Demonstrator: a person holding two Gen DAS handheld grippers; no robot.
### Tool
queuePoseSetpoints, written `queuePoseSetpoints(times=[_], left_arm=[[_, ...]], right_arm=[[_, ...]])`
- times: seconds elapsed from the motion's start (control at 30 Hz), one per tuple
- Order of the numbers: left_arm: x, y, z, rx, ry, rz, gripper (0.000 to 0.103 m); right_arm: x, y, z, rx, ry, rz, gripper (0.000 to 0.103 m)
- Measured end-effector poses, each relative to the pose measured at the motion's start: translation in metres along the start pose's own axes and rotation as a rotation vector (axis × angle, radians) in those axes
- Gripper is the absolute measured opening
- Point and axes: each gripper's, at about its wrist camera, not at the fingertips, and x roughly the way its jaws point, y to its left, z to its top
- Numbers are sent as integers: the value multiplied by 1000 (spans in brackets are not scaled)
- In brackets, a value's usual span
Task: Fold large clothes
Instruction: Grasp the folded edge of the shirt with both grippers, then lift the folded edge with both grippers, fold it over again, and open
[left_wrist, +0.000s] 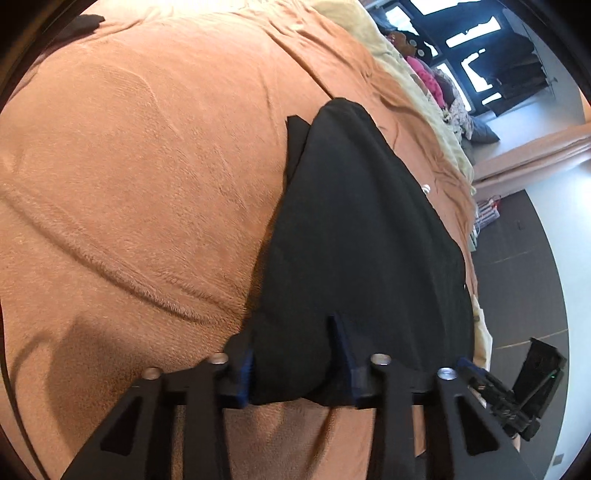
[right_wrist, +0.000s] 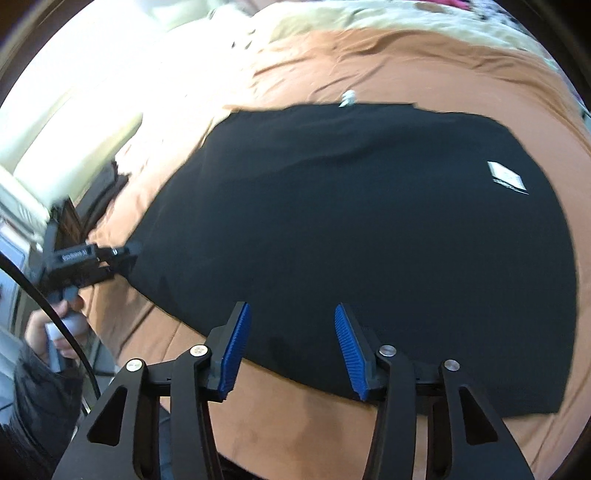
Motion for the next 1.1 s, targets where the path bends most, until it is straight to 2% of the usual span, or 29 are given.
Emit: queuePoseSetpoints(times=[0.1, 0.17, 0.33, 0.47, 0.53, 0.83, 1.0, 1.1], left_arm=[[-3, -1, -2, 6, -14, 1, 32], [-3, 0, -3, 4, -19, 0, 32], [-2, 4, -3, -29, -35, 2, 32], [-4, 9, -7, -97, -59, 11, 32], [-5, 6, -9, -106, -72, 24, 32], [-1, 7, -9, -160, -80, 46, 33], [5, 10, -6, -174, -73, 20, 47], [10, 8, -3, -173, -68, 13, 49]], right_arm=[[34, 9, 10, -39, 34, -55, 44], [52, 12, 17, -58, 39, -87, 40], [87, 14, 42, -59, 22, -147, 31], [113, 2, 61, -34, 0, -193, 25], [126, -7, 70, -10, -15, -207, 17], [191, -43, 108, 82, -33, -181, 17], [233, -53, 125, 106, -48, -223, 17], [252, -62, 132, 121, -44, -229, 17]])
